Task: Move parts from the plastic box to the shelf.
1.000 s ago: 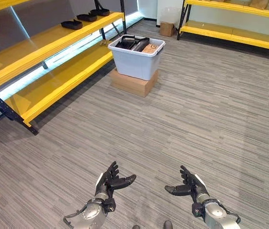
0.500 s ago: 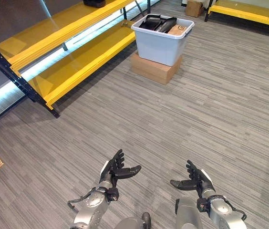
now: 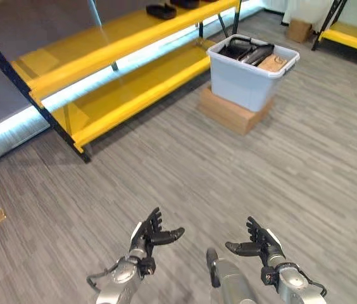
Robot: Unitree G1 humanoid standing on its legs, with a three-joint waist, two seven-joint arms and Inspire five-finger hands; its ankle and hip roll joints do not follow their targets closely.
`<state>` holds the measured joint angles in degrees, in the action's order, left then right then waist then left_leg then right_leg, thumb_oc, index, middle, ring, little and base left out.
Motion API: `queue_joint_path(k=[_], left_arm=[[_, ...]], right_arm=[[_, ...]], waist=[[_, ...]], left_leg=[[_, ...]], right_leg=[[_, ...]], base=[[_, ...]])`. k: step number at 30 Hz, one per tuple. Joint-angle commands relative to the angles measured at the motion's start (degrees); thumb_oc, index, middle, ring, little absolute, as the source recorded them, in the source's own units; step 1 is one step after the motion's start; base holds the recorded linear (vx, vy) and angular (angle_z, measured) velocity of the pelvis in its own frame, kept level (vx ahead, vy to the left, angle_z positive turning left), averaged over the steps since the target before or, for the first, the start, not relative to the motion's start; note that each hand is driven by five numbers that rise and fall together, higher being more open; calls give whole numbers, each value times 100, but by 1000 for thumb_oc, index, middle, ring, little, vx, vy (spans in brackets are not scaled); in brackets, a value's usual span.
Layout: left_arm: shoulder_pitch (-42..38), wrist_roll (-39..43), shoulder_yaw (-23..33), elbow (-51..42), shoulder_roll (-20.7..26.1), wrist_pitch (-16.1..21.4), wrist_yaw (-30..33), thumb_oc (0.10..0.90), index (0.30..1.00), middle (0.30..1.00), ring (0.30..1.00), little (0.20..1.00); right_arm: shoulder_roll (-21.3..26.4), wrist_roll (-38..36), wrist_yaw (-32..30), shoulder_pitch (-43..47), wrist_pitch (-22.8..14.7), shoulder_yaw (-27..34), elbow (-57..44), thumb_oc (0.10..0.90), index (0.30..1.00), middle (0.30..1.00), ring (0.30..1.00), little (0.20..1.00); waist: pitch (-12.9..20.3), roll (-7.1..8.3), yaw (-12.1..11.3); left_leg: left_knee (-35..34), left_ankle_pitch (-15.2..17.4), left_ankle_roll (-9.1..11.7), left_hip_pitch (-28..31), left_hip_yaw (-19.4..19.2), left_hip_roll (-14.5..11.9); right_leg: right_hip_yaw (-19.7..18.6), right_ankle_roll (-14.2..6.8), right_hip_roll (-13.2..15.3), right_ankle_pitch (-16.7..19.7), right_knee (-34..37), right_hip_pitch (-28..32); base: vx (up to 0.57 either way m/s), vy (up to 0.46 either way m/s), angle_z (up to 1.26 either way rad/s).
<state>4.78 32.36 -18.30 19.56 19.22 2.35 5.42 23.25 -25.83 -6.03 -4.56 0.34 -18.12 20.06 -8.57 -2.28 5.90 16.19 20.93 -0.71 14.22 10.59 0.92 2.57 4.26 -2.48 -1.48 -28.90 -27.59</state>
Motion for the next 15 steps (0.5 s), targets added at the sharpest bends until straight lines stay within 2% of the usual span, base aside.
queue_joint_path(k=[1,2,3,4,5,6,7,8,9,11,12,13,14,15], left_arm=[[-302,-74,109,-666,145,412,-222,900,1000,1000,1000,1000],[-293,-62,104,-706,152,420,-214,900,1000,1000,1000,1000],[-322,-31,100,-751,167,418,-210,900,1000,1000,1000,1000],[-448,30,26,-791,223,430,-204,900,1000,1000,1000,1000],[-454,31,24,-789,224,430,-203,900,1000,1000,1000,1000],[-479,-7,15,-916,262,425,-208,900,1000,1000,1000,1000],[-479,-6,15,-917,265,424,-207,900,1000,1000,1000,1000],[-415,-14,12,-936,254,429,-158,900,1000,1000,1000,1000],[-365,-7,42,-923,261,438,-159,900,1000,1000,1000,1000],[-266,-71,45,-845,273,440,-147,900,1000,1000,1000,1000],[-260,-72,42,-844,271,442,-147,900,1000,1000,1000,1000],[-234,-153,57,-777,267,450,-130,900,1000,1000,1000,1000],[-222,-183,89,-774,274,454,-134,900,1000,1000,1000,1000],[-218,-184,89,-775,277,454,-134,900,1000,1000,1000,1000]], right_arm=[[112,-191,47,116,-522,111,-509,900,1000,1000,1000,1000],[140,-191,71,104,-541,107,-479,900,1000,1000,1000,1000],[171,-212,71,118,-554,107,-450,900,1000,1000,1000,1000],[264,-261,37,178,-612,89,-449,900,1000,1000,1000,1000],[262,-261,37,183,-613,92,-447,900,1000,1000,1000,1000],[313,-236,-22,167,-610,104,-499,900,1000,1000,1000,1000],[311,-236,-22,167,-609,105,-499,900,1000,1000,1000,1000],[312,-244,-93,143,-626,111,-496,900,1000,1000,1000,1000],[299,-236,-118,126,-639,137,-503,900,1000,1000,1000,1000],[267,-228,-111,83,-669,157,-501,900,1000,1000,1000,1000],[269,-228,-111,75,-670,156,-502,900,1000,1000,1000,1000],[228,-180,-106,24,-651,127,-440,900,1000,1000,1000,1000],[202,-171,-113,7,-638,134,-409,900,1000,1000,1000,1000],[199,-171,-113,4,-638,133,-409,900,1000,1000,1000,1000]], waist=[[190,164,64],[195,159,37],[144,222,-8],[-90,447,-143],[-100,430,-142],[-256,510,-299],[-247,520,-298],[-304,546,-425],[-279,534,-472],[-217,465,-542],[-236,493,-557],[-218,399,-638],[-203,395,-688],[-214,411,-685]], left_leg=[[309,-1143,167,-21,-156,-679],[1145,-1881,248,-367,-188,-765],[2044,-2480,290,-937,-174,-714],[3390,-2726,199,-1864,-198,-391],[3442,-2699,197,-1887,-189,-404],[3603,-2243,67,-2467,-398,-284],[3593,-2259,65,-2479,-401,-275],[2956,-1985,47,-3015,-596,-318],[2161,-1973,76,-3076,-682,-405],[349,-2234,176,-3051,-760,-737],[240,-2273,177,-2955,-794,-721],[-1012,-2880,364,-2890,-702,-1040],[-1294,-2957,393,-2923,-545,-1060],[-1321,-2964,391,-2888,-552,-1045]], right_leg=[[-80,-820,293,-3,300,340],[-60,-684,218,-141,345,561],[-90,-562,203,-228,454,785],[-177,-324,233,-252,719,1165],[-166,-325,219,-259,701,1155],[-270,-272,192,-339,929,1542],[-272,-275,203,-324,945,1536],[-319,-323,218,-386,1184,1922],[-335,-372,214,-456,1366,2114],[-371,-443,135,-601,1465,2356],[-391,-441,159,-611,1470,2395],[-418,-493,105,-757,1553,2684],[-499,-515,127,-840,1597,2843],[-499,-516,143,-852,1600,2867]], base=[[439,-305,27],[363,-325,18],[253,-419,30],[143,-316,35],[238,-339,10],[153,-119,-20],[386,-154,-32],[370,-12,-29],[534,28,-17],[365,94,-27],[424,151,-57],[444,157,-44],[441,162,-42],[410,186,-41]])
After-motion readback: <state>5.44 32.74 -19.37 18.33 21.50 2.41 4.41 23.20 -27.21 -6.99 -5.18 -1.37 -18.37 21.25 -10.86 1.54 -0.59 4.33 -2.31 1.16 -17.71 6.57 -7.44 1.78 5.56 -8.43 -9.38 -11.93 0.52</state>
